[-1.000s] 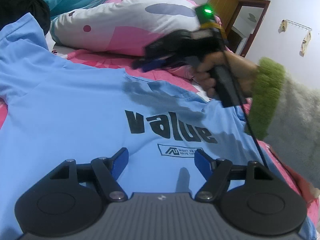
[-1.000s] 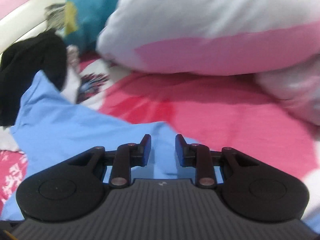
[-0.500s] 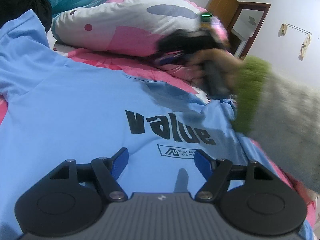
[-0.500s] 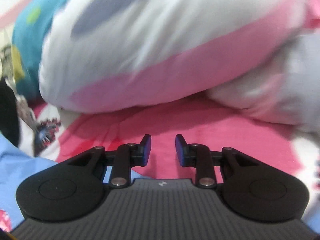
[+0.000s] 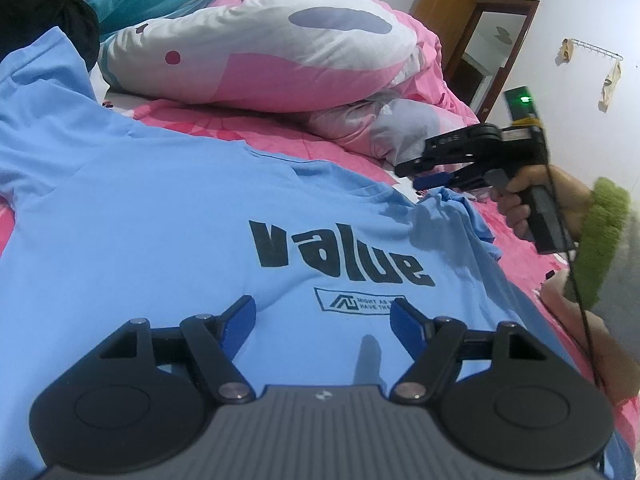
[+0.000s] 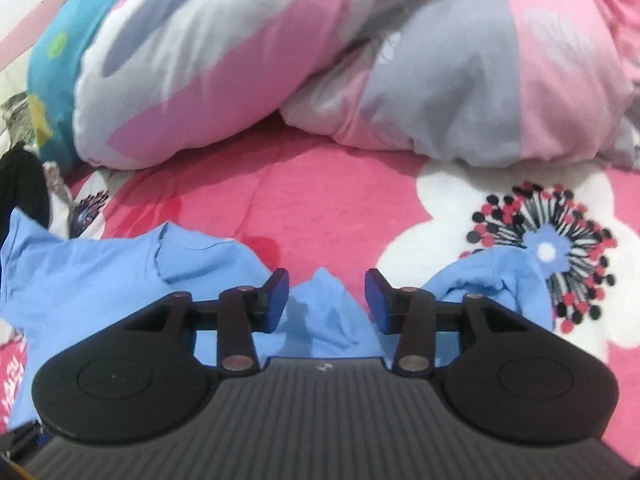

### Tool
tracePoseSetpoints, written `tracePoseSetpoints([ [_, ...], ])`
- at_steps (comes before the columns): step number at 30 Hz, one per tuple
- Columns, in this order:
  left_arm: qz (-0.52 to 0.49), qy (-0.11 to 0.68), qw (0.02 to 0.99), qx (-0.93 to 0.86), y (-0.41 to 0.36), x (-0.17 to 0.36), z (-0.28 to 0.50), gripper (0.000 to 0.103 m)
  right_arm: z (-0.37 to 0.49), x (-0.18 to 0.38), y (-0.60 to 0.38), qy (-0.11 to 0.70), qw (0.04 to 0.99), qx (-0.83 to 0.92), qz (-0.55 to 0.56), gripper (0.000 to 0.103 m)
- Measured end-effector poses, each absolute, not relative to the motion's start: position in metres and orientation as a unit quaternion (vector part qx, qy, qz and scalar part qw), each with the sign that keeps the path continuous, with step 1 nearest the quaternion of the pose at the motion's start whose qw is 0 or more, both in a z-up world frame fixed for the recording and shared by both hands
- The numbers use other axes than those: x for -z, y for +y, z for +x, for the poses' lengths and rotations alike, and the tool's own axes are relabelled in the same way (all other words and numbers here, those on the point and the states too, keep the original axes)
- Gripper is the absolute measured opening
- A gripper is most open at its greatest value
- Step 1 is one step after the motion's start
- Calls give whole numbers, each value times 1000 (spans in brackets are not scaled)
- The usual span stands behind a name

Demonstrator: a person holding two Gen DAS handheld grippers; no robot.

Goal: Fold clothes

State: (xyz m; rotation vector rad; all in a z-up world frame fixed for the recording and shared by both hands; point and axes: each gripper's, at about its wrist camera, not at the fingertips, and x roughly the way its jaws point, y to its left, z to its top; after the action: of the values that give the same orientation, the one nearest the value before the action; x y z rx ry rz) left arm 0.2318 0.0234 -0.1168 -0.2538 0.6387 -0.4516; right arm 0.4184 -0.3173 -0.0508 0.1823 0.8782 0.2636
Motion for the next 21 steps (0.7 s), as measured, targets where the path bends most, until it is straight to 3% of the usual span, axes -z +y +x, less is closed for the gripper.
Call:
tracePoseSetpoints([
  [5, -125, 310, 916, 221, 24, 117, 232, 76, 439, 74, -309, 476, 866, -133, 77, 39],
  [6, -125, 310, 916, 221, 24, 117, 232, 76, 439, 77, -306, 477, 867, -132, 64, 33],
  [8, -124, 310, 916, 221, 23, 117, 232, 76, 435, 75, -297, 467, 871, -148, 37, 3],
  [14, -125, 310, 916, 221, 23, 117, 233, 76, 412, 37, -294, 331, 935, -123, 9, 3],
  [21, -125, 310, 916, 222, 24, 118, 232, 76, 421, 58, -292, 323, 944, -72, -2, 3],
])
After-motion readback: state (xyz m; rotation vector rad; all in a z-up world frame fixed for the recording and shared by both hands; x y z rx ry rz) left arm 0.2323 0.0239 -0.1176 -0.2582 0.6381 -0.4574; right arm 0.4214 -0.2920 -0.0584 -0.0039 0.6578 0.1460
